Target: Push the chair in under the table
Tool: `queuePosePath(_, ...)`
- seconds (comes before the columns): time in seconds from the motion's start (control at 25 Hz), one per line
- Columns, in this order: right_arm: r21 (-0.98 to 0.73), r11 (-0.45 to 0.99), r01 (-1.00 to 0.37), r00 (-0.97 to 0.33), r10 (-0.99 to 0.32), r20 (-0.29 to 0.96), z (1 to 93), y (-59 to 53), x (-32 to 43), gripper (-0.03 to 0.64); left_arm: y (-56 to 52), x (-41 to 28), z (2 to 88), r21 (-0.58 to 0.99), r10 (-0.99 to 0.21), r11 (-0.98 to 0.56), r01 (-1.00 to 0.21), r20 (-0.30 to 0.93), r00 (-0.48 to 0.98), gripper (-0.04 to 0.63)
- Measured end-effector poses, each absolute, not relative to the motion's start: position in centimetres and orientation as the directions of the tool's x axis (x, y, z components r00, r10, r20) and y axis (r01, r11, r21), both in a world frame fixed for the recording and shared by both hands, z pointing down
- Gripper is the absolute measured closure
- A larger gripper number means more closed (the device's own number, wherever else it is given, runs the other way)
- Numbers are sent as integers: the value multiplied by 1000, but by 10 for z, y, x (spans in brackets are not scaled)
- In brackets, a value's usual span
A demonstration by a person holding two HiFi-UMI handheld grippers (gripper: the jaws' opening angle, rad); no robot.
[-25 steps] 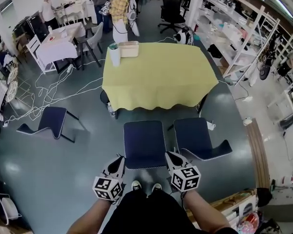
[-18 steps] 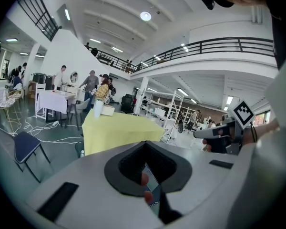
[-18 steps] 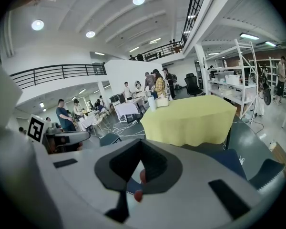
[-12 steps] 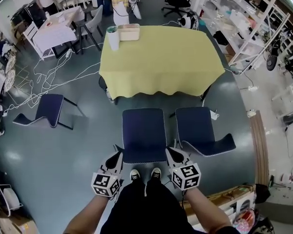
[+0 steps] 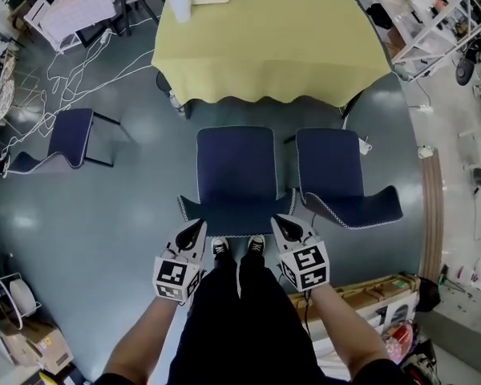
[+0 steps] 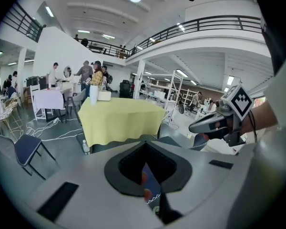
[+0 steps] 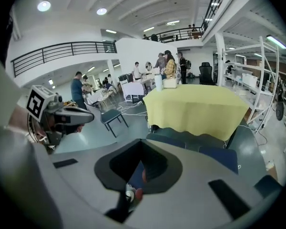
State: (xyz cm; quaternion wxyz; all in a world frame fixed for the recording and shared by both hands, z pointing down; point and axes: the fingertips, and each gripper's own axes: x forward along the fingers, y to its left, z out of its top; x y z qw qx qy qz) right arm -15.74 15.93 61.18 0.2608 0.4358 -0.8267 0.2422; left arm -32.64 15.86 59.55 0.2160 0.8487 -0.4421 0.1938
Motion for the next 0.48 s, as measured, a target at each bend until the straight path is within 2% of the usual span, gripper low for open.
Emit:
queuePosePath(0.32, -159, 591, -791, -456, -397, 796, 695, 183, -175, 600, 175, -326, 672, 144, -547, -589, -795, 653, 524, 584)
queuePosePath(0.36, -157, 606, -780, -455, -376, 808, 702, 187, -178, 584, 180, -325, 681, 147, -522, -603, -784, 671, 527, 565)
queuePosePath(0.48, -166, 651, -741, -458, -309, 833, 719, 196, -183, 475, 195, -318, 703, 146, -437, -666, -732, 719, 541, 434)
